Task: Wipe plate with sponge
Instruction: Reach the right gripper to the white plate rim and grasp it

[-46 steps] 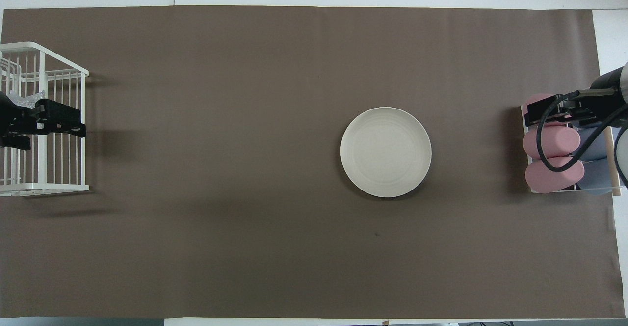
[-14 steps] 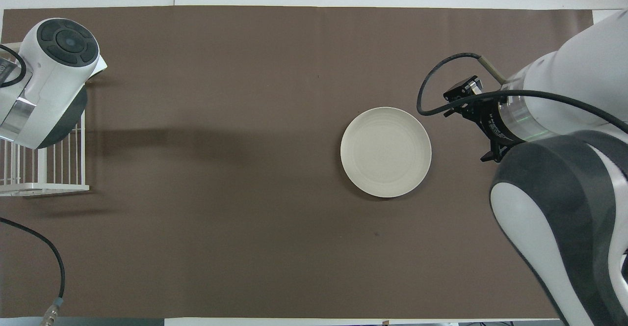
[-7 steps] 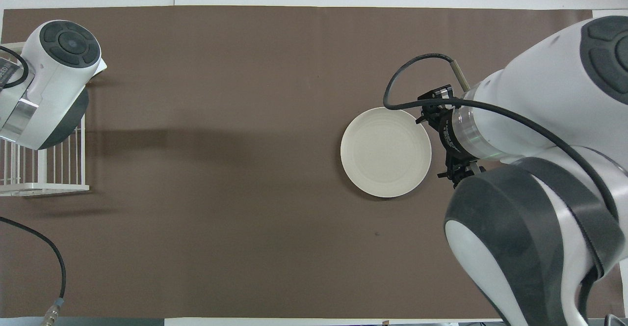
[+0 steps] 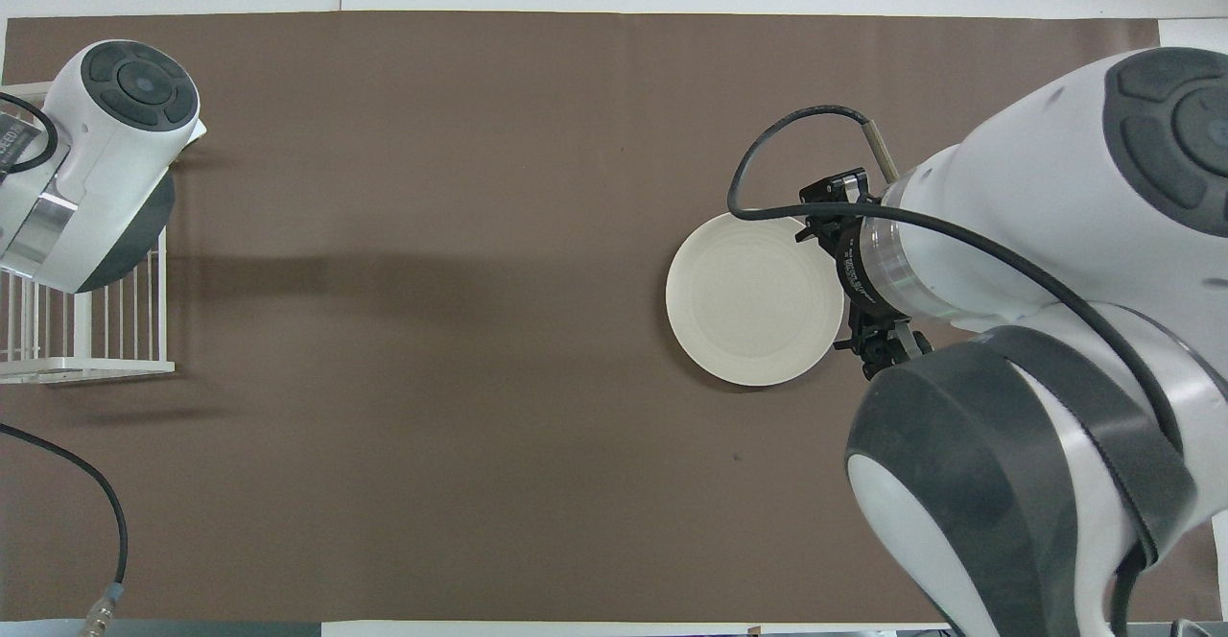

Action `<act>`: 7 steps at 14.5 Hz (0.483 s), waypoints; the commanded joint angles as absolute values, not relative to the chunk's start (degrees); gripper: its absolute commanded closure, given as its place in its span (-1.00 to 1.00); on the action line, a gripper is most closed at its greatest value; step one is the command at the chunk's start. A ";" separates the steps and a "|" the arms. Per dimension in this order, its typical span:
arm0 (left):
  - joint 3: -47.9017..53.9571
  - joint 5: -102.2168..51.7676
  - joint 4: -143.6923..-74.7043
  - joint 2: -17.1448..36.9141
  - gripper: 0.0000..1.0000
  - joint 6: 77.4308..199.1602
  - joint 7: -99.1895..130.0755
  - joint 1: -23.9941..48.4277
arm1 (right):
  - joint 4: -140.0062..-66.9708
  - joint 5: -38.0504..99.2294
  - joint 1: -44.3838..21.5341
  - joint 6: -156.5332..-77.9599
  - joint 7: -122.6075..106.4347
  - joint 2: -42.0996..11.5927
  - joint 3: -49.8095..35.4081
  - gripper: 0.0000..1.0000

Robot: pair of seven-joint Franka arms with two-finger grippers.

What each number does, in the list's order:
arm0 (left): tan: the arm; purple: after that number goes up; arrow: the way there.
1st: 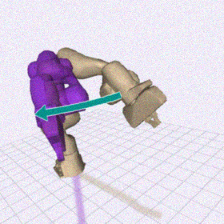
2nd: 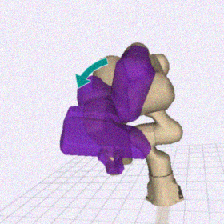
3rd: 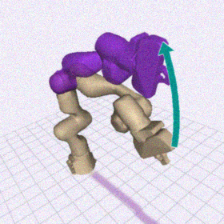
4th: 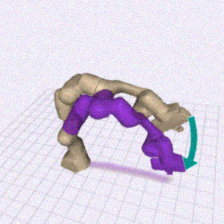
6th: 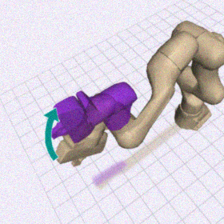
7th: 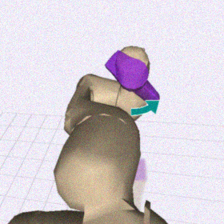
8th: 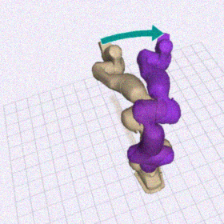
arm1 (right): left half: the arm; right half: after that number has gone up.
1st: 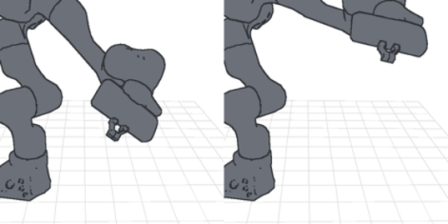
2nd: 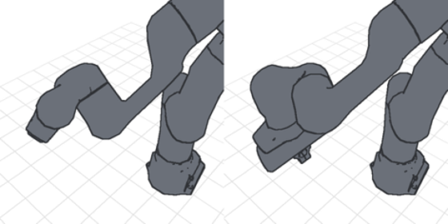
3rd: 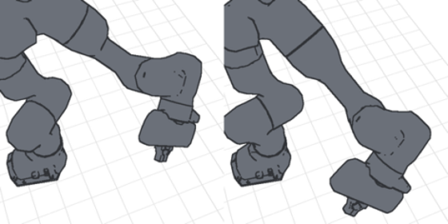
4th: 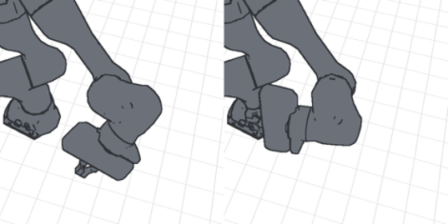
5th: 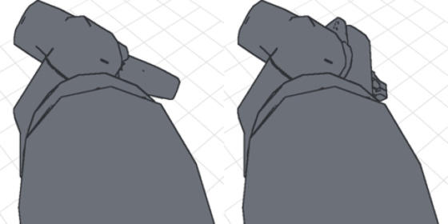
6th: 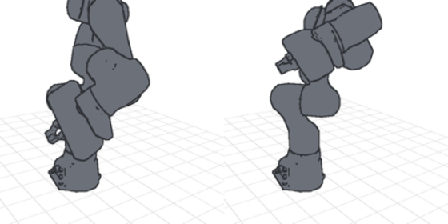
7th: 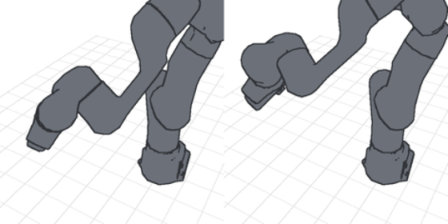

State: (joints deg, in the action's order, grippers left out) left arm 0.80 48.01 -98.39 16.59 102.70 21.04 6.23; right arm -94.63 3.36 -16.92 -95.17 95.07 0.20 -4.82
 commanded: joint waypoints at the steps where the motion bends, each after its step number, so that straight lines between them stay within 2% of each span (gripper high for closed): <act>1: 0.70 48.52 -98.27 15.91 1.00 101.95 21.97 6.68 | -95.01 4.04 -16.17 -95.89 95.71 0.79 -5.45 -1.00; 4: 0.79 48.25 -95.02 15.91 1.00 99.86 21.27 6.77 | -95.01 4.04 -16.35 -95.89 95.98 0.79 -5.62 -1.00; 7: 0.97 39.16 -87.49 16.00 1.00 93.10 18.73 6.94 | -94.92 4.04 -16.52 -95.62 96.24 0.88 -6.41 -1.00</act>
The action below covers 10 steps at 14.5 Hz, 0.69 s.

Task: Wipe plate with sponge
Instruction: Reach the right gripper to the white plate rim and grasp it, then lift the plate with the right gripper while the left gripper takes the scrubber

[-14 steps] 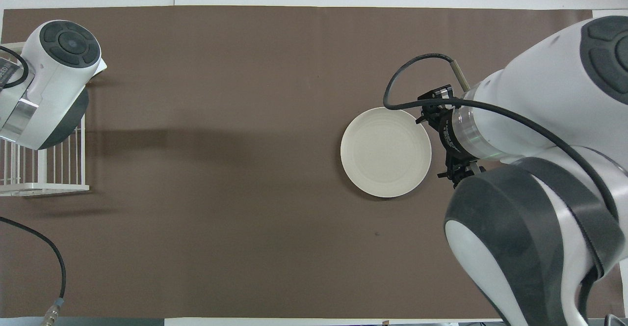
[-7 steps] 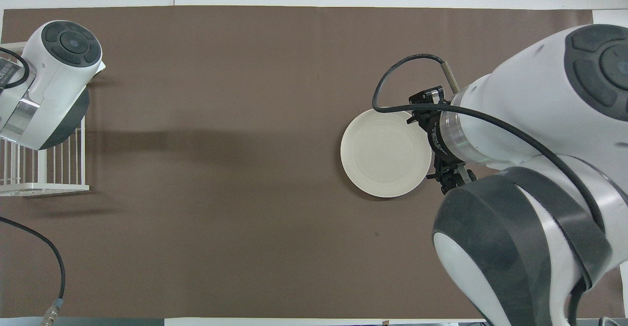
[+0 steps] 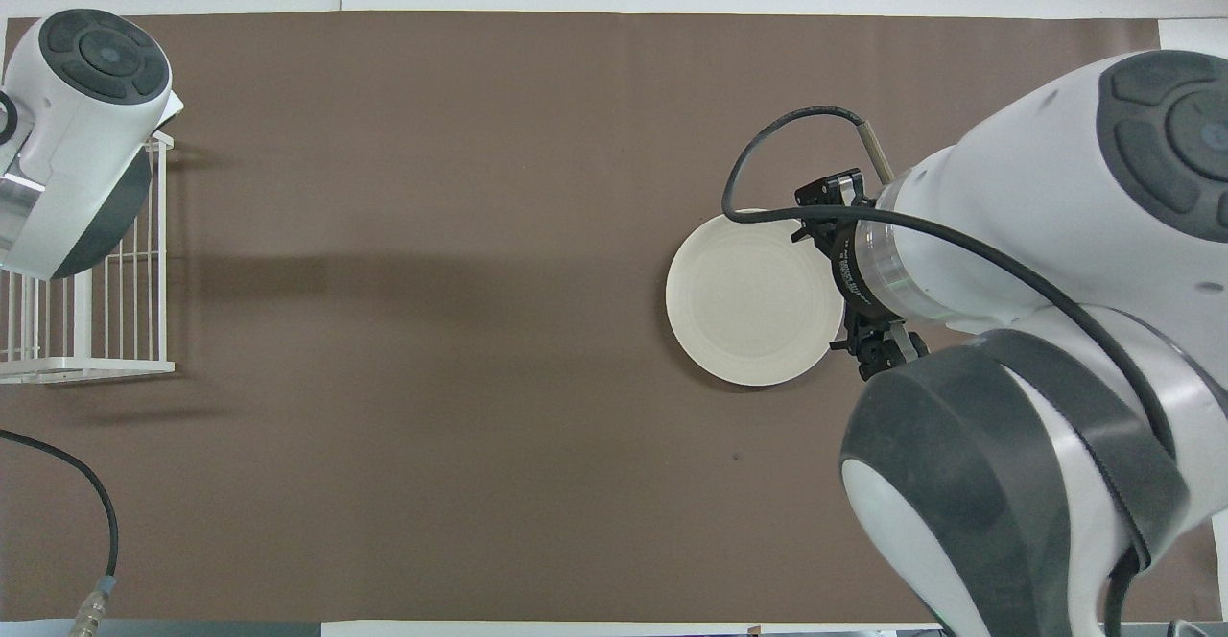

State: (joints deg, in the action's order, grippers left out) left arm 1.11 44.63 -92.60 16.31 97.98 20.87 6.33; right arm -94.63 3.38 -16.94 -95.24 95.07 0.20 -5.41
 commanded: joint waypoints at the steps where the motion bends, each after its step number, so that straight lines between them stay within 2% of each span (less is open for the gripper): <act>1: 1.05 34.59 -84.32 16.26 1.00 89.51 17.85 7.03 | -94.92 4.04 -16.52 -95.71 96.24 0.88 -6.94 -1.00; 5: 1.23 15.35 -77.01 15.38 1.00 82.36 17.75 7.04 | -95.54 4.04 -16.44 -95.80 97.72 1.23 -7.03 -1.00; 10: 0.35 -14.97 -76.99 12.40 1.00 81.47 18.63 2.38 | -96.06 4.04 -16.08 -96.67 99.49 1.23 -7.03 -1.00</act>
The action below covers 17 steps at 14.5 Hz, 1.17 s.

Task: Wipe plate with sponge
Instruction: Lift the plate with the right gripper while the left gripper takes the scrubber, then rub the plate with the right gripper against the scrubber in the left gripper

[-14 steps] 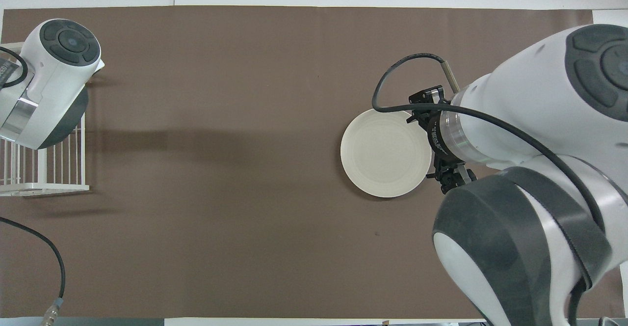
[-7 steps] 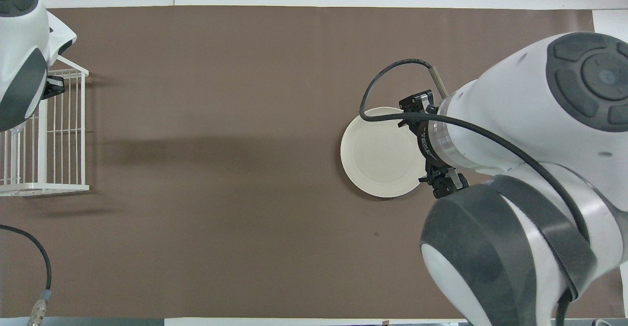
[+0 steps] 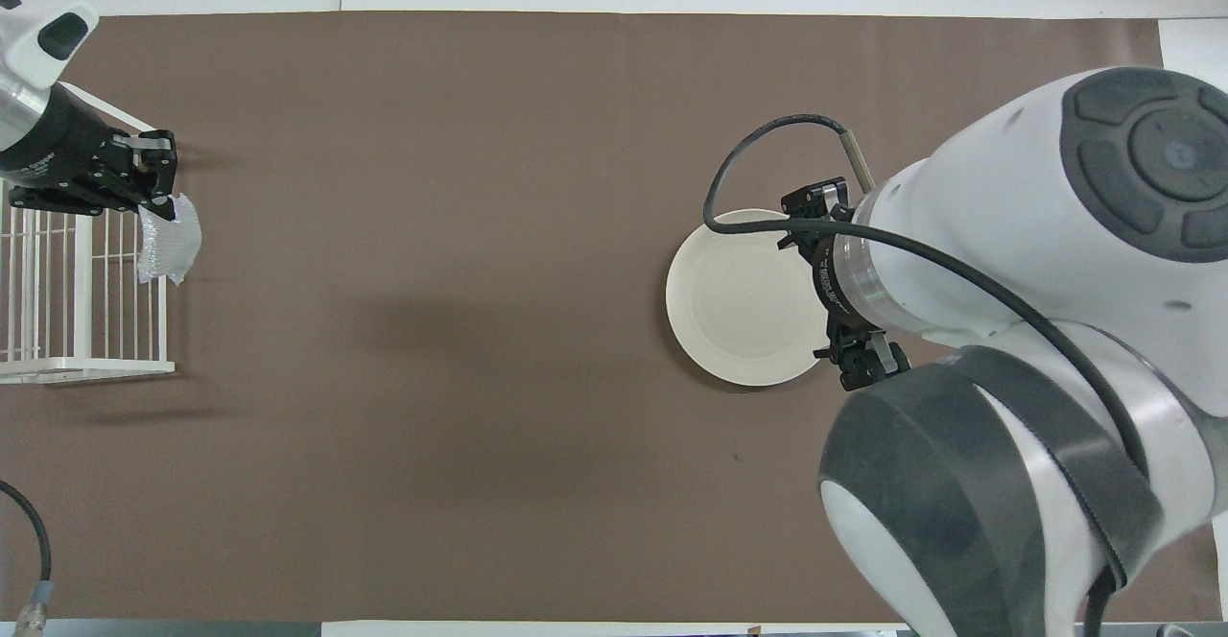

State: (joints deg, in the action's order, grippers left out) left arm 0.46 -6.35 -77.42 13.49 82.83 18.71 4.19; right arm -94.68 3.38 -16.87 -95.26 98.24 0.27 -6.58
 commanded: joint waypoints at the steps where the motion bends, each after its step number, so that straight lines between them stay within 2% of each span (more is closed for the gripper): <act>1: 0.44 -20.42 -77.34 11.78 1.00 81.82 19.42 1.50 | -96.50 4.13 -16.08 -97.29 100.19 1.32 -7.03 -1.00; 3: 0.44 -29.65 -81.45 9.86 1.00 82.70 19.43 0.27 | -96.51 4.22 -16.52 -99.92 103.34 1.06 -7.47 -1.00; 5: 0.53 -40.47 -89.86 5.82 1.00 87.33 19.25 0.35 | -95.19 5.80 -16.61 -99.85 105.37 -0.08 -9.92 -1.00; 6: 0.61 -45.04 -95.13 3.28 1.00 90.50 18.99 0.96 | -93.62 5.71 -16.70 -98.71 106.08 -1.04 -9.93 -1.00; 8: 0.88 -55.67 -107.08 -2.52 1.00 97.61 12.35 1.67 | -84.34 4.66 -19.24 -89.17 106.08 -6.65 -9.93 -1.00; 10: 0.88 -65.53 -116.77 -7.19 1.00 102.37 4.51 3.24 | -83.32 4.66 -19.34 -87.10 106.26 -7.65 -9.93 -1.00; 12: 0.97 -73.18 -120.40 -8.17 1.00 106.33 1.95 6.84 | -83.32 6.06 -18.37 -87.97 106.43 -8.61 -9.76 -1.00; 14: 0.97 -79.60 -123.99 -8.17 1.00 107.66 -5.14 8.26 | -81.84 5.80 -19.42 -89.56 108.62 -11.85 -9.58 -1.00; 17: 1.14 -86.12 -128.84 -9.40 1.00 107.93 -13.17 9.40 | -74.21 5.54 -20.03 -87.73 108.98 -17.03 -9.93 -1.00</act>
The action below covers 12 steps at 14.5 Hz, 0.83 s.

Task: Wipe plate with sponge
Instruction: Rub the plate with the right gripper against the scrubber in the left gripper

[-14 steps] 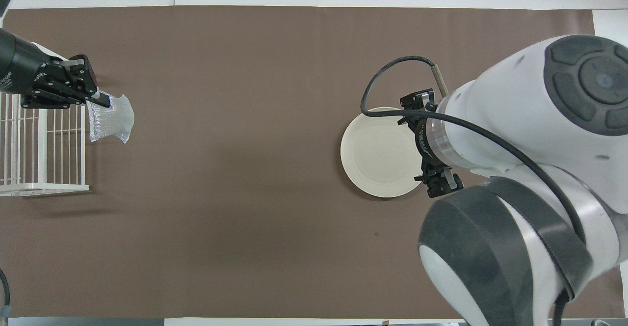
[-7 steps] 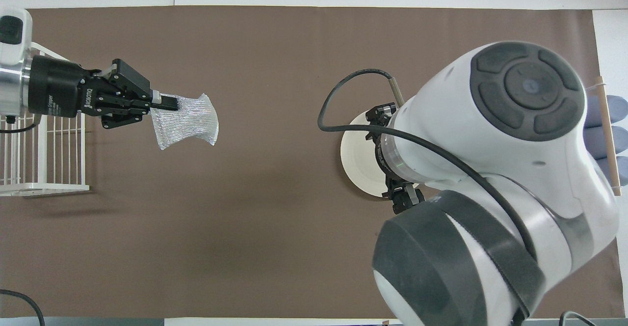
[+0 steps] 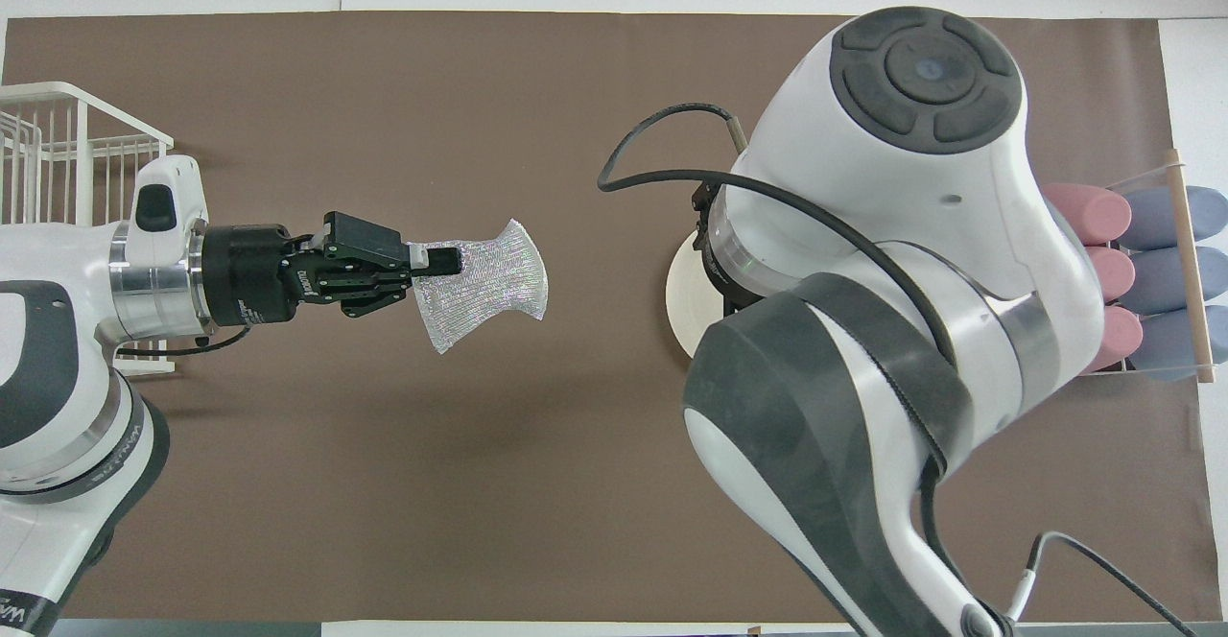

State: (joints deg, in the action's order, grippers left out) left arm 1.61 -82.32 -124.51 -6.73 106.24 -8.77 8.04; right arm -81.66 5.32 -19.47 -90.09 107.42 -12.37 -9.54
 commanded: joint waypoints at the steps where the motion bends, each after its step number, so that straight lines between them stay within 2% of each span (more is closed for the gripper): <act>1: 1.14 -86.39 -130.07 -9.23 1.00 107.93 -16.32 9.75 | -71.74 4.84 -23.08 -87.11 110.12 -19.05 -9.41 -1.00; 4: 1.23 -90.34 -132.45 -9.14 1.00 108.02 -21.09 11.41 | -62.62 3.34 -26.62 -87.19 117.31 -24.76 -9.23 -1.00; 5: 1.14 -91.40 -132.63 -9.14 1.00 108.71 -21.09 12.21 | -62.32 3.34 -27.85 -87.71 117.51 -25.05 -9.32 -1.00; 9: 1.23 -91.84 -133.33 -9.23 1.00 109.95 -21.09 12.66 | -63.80 4.30 -29.97 -89.73 118.03 -24.43 -9.84 -1.00; 12: 1.23 -91.85 -133.33 -9.23 1.00 109.95 -21.09 12.66 | -69.49 4.48 -30.32 -94.72 118.92 -21.90 -9.84 -1.00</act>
